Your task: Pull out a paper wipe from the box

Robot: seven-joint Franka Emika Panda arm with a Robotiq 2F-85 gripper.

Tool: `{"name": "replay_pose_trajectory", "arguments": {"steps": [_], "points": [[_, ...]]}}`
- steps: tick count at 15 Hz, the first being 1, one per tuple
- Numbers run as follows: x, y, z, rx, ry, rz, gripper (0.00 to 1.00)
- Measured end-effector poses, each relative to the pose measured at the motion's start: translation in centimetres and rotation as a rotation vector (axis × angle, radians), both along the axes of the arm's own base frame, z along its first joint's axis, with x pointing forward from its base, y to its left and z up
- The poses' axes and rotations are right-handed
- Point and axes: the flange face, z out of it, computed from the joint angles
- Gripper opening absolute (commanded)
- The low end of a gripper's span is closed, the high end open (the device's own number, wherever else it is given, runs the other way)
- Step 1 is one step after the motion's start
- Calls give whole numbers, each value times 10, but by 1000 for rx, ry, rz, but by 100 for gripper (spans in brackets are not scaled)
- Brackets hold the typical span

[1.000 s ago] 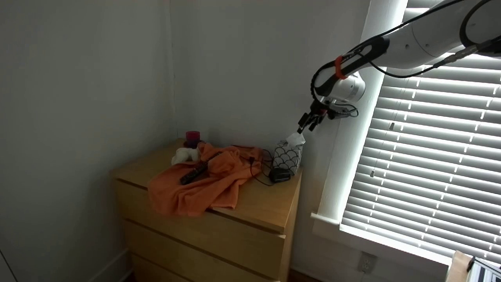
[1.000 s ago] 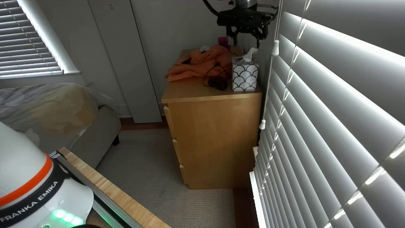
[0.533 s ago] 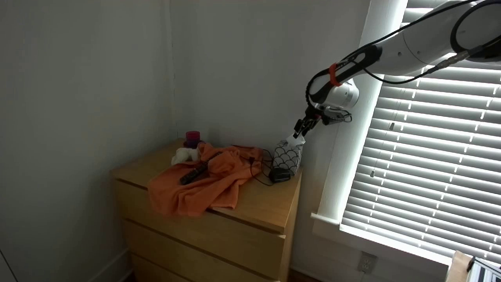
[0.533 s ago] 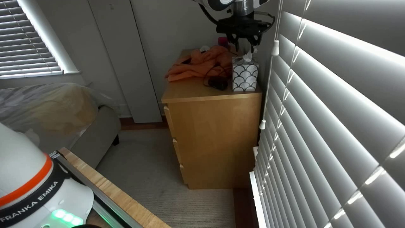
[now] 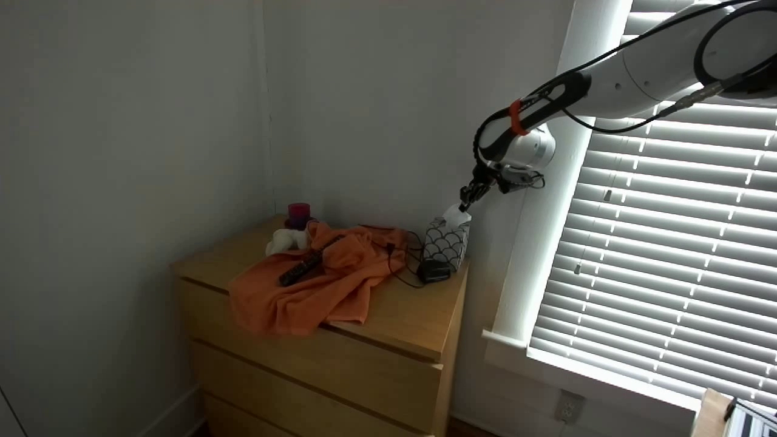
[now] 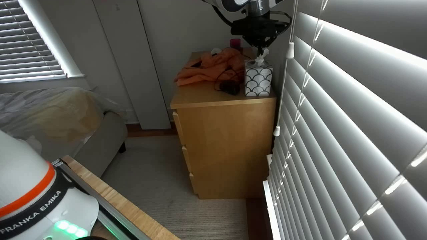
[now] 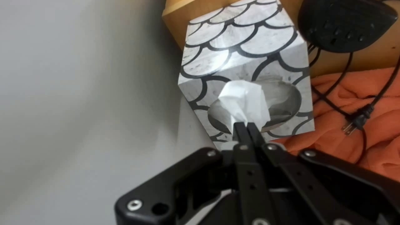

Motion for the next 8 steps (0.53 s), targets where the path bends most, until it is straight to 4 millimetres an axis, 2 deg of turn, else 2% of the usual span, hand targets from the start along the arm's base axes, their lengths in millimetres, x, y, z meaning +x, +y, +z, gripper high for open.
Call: {"name": "replay_pose_trajectory", "arguments": {"steps": [5, 8], "points": [[0, 2, 2, -9, 0, 2, 0], [2, 11, 20, -6, -17, -6, 0]]}}
